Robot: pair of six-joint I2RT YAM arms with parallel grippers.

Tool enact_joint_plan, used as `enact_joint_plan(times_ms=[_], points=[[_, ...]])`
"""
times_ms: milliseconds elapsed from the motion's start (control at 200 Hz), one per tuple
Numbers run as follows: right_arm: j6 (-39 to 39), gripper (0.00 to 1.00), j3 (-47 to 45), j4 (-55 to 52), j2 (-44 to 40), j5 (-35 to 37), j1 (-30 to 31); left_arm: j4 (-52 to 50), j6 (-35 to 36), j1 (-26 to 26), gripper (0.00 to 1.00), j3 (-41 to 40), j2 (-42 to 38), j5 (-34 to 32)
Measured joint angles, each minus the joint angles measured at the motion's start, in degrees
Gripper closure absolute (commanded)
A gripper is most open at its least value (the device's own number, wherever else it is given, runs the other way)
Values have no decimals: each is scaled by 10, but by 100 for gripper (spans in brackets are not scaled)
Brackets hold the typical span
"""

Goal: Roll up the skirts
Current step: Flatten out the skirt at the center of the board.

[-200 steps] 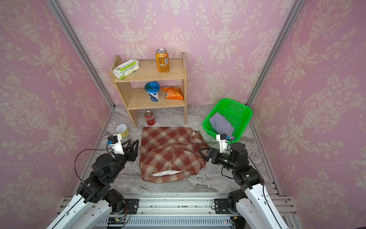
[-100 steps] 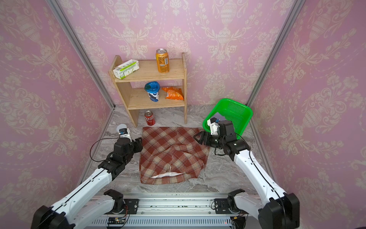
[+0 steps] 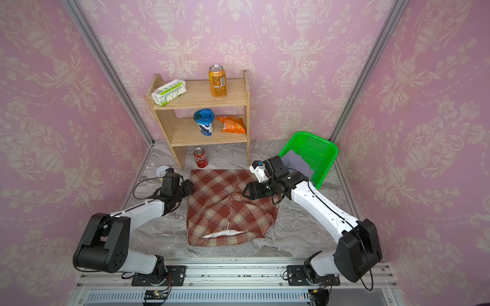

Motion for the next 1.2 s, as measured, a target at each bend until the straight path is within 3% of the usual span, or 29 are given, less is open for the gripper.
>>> enact_joint_plan(times_ms=[195,405,645,746,876,971,1046,1106,1126,1196], points=[[11,30,-105,-54,-80,32,0,21,-5,6,34,26,51,23],[77,32,-209,-77,-172,51,5,37,-7,7,34,35,86,31],[156,32,-301,-24,-170,40,11,55,-9,7,39,65,131,37],[179,37,-304,10,-160,32,11,62,-9,8,43,68,144,39],[201,53,-306,51,-151,23,11,69,-9,8,51,82,163,40],[210,56,-312,71,-145,16,11,73,-9,9,61,95,178,40],[217,56,-324,82,-142,14,11,77,-11,11,76,98,184,40],[219,59,-332,83,-139,12,11,80,-14,11,94,98,187,40],[220,62,-334,83,-138,12,11,80,-11,11,100,98,187,40],[221,78,-341,83,-137,11,11,84,-10,11,100,98,187,40]])
